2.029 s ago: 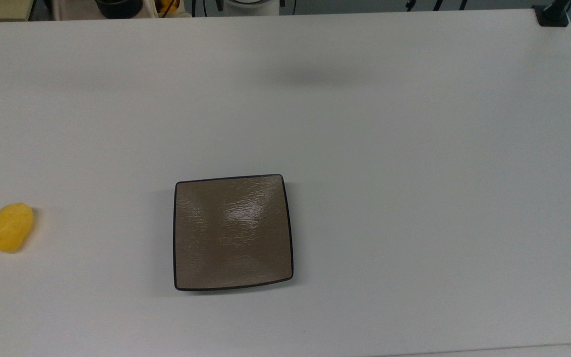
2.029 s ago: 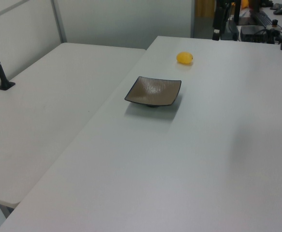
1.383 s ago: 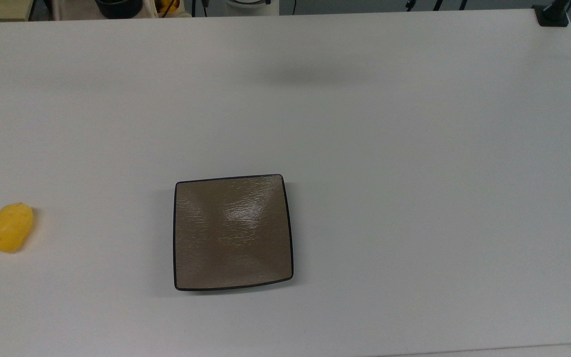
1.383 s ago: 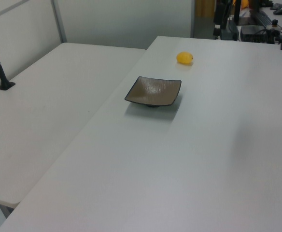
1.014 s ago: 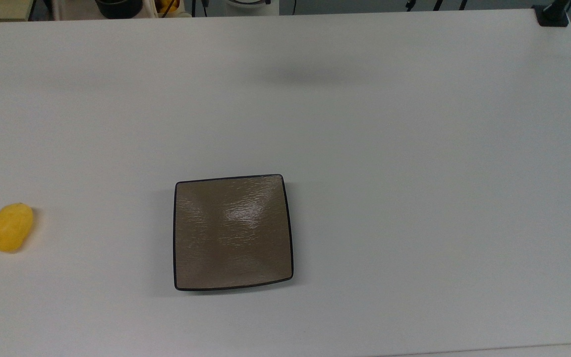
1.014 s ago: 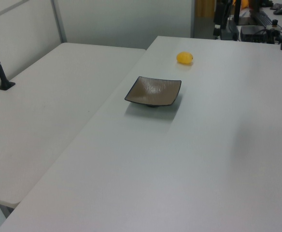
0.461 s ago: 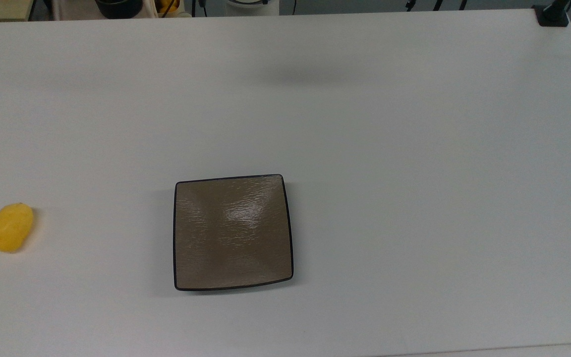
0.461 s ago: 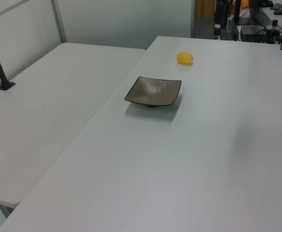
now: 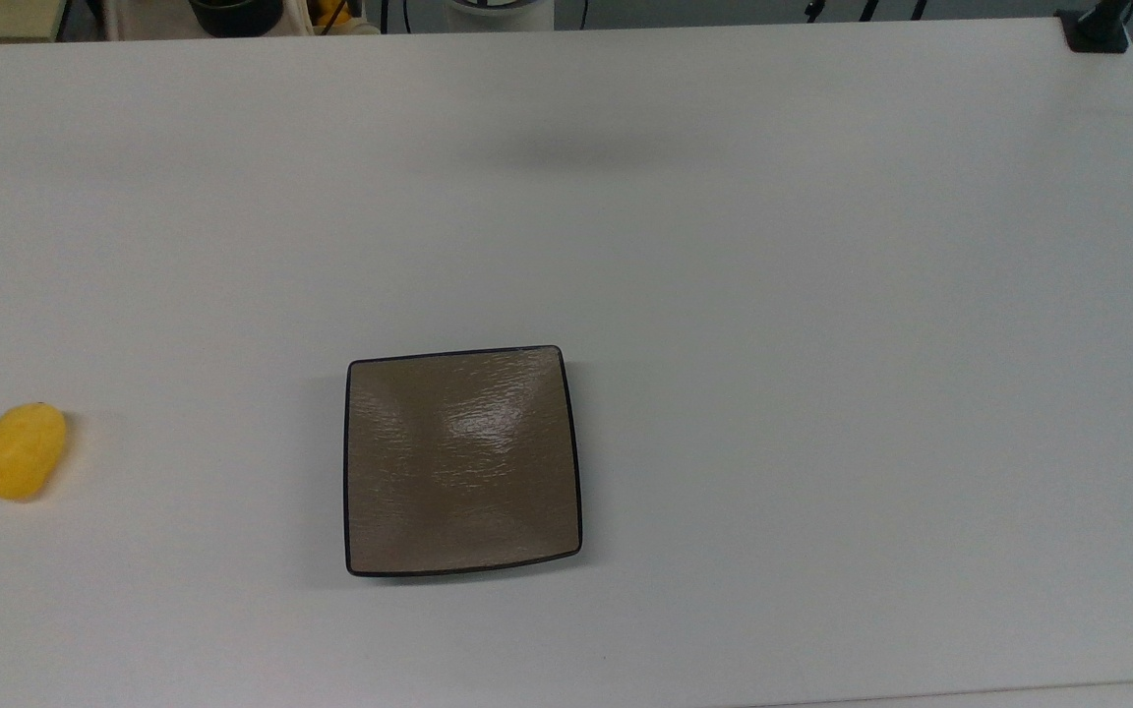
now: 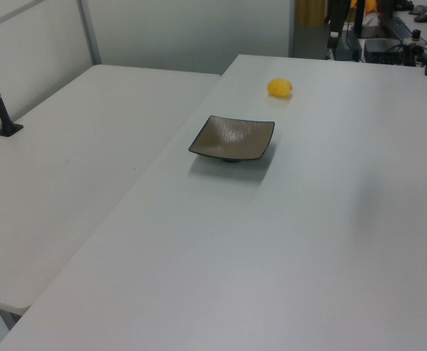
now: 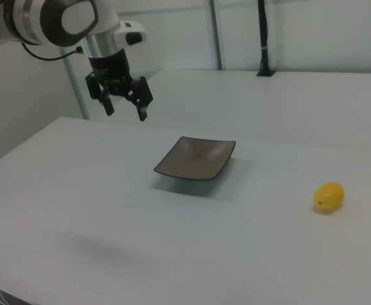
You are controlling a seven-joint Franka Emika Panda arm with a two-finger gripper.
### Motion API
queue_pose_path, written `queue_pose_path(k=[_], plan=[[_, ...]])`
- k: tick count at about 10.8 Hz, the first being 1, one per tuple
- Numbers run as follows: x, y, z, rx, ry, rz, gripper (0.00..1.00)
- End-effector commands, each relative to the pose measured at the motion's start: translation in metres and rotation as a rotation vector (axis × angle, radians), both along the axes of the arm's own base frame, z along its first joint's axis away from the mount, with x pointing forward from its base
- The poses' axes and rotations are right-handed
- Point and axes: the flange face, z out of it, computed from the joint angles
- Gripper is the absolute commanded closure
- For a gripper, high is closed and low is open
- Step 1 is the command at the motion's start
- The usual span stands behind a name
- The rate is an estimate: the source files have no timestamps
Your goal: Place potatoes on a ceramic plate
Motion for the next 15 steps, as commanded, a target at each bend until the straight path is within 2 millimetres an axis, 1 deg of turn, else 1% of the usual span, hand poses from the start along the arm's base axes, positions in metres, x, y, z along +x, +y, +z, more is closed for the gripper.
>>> queue_pose_path(k=[1,3,5,8,9,11,12,13,15], plan=[[0.015,-0.002,-0.002,-0.028,0.043,0.019,0.00],[0.023,-0.020,0.007,-0.036,0.024,-0.011,0.00],[0.041,-0.044,0.010,-0.045,-0.002,-0.057,0.00],[0.064,-0.087,0.006,-0.063,-0.094,-0.109,0.00],[0.072,-0.101,0.002,-0.071,-0.123,-0.128,0.00],[0.079,-0.132,-0.009,-0.086,-0.145,-0.142,0.00],[0.085,-0.145,-0.016,-0.094,-0.163,-0.160,0.00],[0.094,-0.155,-0.028,-0.102,-0.173,-0.174,0.00],[0.112,-0.181,-0.045,-0.123,-0.204,-0.208,0.00]])
